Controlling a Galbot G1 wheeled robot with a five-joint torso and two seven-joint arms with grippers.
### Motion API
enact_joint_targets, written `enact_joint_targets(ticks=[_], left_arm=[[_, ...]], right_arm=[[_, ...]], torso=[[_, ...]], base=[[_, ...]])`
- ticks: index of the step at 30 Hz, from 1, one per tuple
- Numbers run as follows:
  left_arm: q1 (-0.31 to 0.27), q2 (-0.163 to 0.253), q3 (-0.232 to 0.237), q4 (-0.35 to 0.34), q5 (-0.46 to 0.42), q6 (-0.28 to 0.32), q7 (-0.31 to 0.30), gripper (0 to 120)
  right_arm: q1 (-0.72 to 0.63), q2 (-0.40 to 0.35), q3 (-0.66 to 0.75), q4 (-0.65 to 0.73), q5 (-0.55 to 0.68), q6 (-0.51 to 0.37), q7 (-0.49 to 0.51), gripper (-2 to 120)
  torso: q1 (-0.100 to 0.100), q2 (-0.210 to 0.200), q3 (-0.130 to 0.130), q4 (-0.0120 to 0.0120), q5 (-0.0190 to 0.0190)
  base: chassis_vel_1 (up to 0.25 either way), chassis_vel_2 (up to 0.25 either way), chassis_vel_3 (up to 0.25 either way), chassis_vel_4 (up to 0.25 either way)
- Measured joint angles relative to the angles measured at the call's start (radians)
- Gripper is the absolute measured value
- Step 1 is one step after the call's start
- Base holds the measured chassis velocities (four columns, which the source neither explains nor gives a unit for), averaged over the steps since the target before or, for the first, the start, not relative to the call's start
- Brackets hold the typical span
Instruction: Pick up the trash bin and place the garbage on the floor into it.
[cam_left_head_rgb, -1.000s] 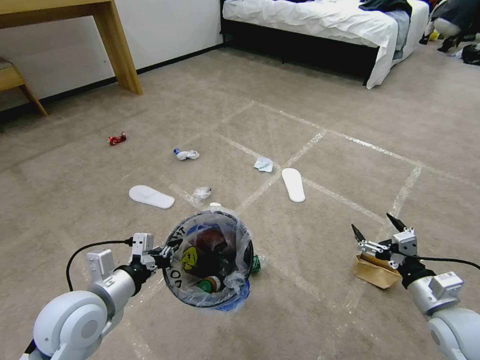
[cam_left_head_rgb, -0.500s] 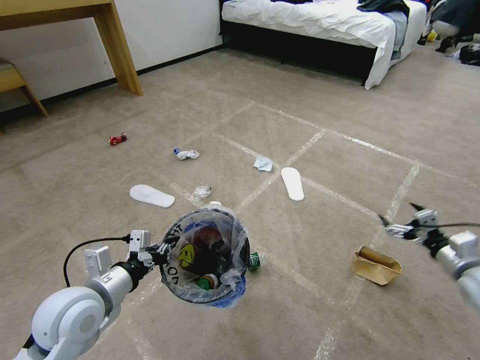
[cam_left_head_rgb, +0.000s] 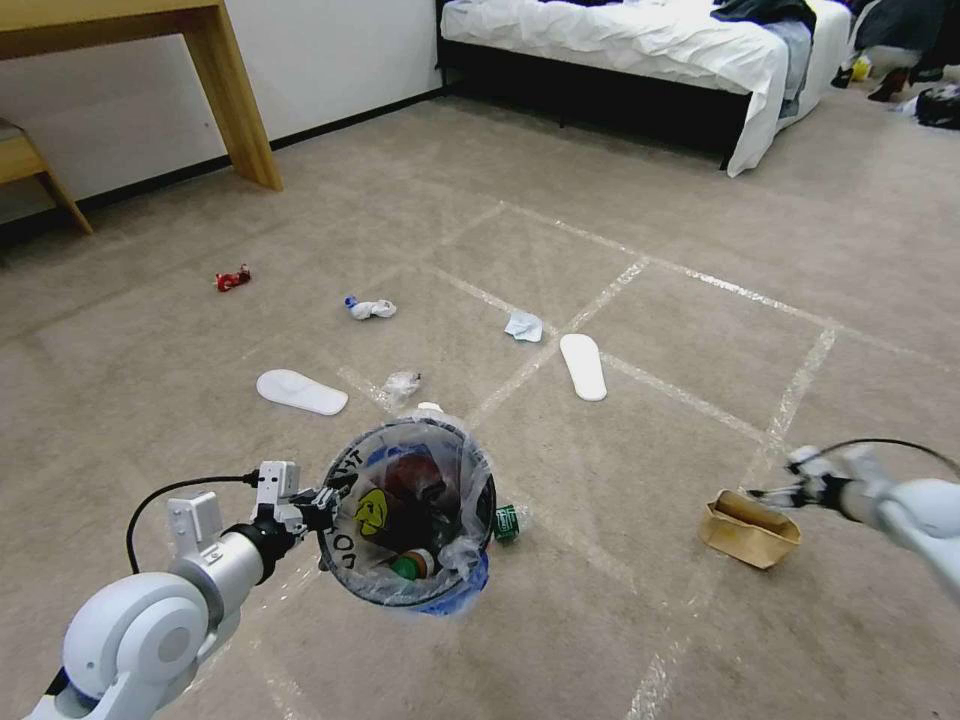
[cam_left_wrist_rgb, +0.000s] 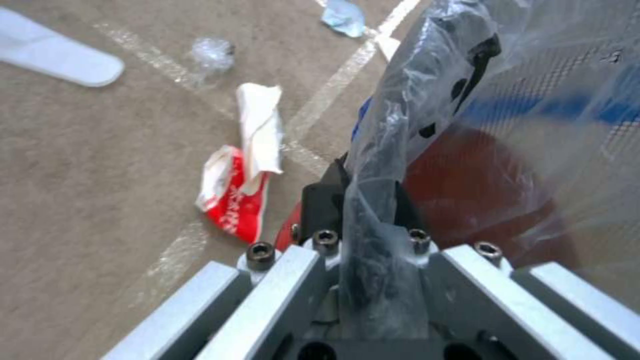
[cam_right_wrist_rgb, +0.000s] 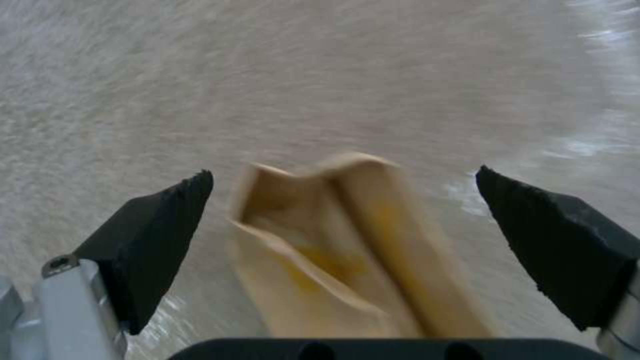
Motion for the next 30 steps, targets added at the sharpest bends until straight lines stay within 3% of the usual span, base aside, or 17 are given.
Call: enact_joint_targets(ticks=[4, 9, 14, 22, 30], left_arm=[[0.001, 0.001, -0.007, 0.005, -0.007, 0.0, -0.001, 1], [-0.005, -0.017, -0.008, 0.029, -0.006, -0.002, -0.003, 1], [-0.006, -0.033, -0.008, 0.043, 0.005, -0.005, -0.002, 1], [-0.017, -0.043, -0.008, 0.059, 0.011, -0.007, 0.001, 1], [-0.02, -0.052, -0.001, 0.079, 0.029, -0.014, 0.014, 1]], right_arm=[[0.053, 0.047, -0.063, -0.052, -0.022, -0.012, -0.042, 100], [0.173, 0.127, -0.178, -0.16, -0.216, 0.015, -0.114, 100], [0.219, 0.147, -0.202, -0.204, -0.276, 0.036, -0.133, 100], [0.205, 0.115, -0.188, -0.154, -0.261, 0.035, -0.142, 100], [0.061, 0.043, -0.055, -0.111, -0.283, 0.041, -0.143, 100]], torso=[[0.0, 0.0, 0.0, -0.0003, -0.0006], [0.0, 0.0, 0.0, -0.0004, -0.001], [0.0, 0.0, 0.0, -0.0005, -0.001], [0.0, 0.0, 0.0, -0.0004, -0.0011], [0.0, 0.0, 0.0, -0.0009, -0.0006]], base=[[0.0, 0.0, 0.0, 0.0], [0.0, 0.0, 0.0, 0.0], [0.0, 0.0, 0.0, 0.0], [0.0, 0.0, 0.0, 0.0], [0.0, 0.0, 0.0, 0.0]])
